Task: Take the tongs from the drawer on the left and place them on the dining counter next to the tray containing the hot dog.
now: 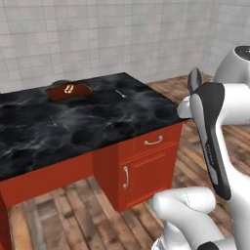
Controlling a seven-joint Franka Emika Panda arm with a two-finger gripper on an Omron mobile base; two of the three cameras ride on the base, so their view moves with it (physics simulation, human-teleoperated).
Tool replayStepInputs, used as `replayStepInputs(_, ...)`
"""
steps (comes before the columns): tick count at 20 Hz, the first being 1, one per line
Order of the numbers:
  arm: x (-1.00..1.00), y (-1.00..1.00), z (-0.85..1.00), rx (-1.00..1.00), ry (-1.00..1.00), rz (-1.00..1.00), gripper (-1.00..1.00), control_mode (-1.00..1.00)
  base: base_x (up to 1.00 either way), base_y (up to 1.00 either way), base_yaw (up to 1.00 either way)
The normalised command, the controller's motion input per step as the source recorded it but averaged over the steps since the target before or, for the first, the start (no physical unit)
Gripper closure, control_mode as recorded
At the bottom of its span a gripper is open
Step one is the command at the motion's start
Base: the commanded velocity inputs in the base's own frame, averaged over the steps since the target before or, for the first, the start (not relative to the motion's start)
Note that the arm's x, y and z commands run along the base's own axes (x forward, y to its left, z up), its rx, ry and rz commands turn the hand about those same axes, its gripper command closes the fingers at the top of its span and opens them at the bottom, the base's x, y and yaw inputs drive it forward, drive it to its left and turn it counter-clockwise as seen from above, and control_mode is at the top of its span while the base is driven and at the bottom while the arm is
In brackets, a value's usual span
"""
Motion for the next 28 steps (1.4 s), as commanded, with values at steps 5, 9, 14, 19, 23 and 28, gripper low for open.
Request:
replayStepInputs(5,0.0,0.0,0.0,0.0,0.0,0.0,1.0,1.0,0.56,-1.0,0.0)
replayStepInputs(9,0.0,0.0,0.0,0.0,0.0,0.0,1.0,1.0,0.81,-1.0,0.04)
replayStepInputs(14,0.0,0.0,0.0,0.0,0.0,0.0,1.0,1.0,0.71,-1.0,0.08)
replayStepInputs(19,0.0,0.0,0.0,0.0,0.0,0.0,1.0,1.0,0.59,-1.0,0.16)
replayStepInputs(23,0.0,0.0,0.0,0.0,0.0,0.0,1.0,1.0,0.26,-1.0,0.22)
replayStepInputs(28,0.0,0.0,0.0,0.0,0.0,0.0,1.0,1.0,0.2,-1.0,0.41)
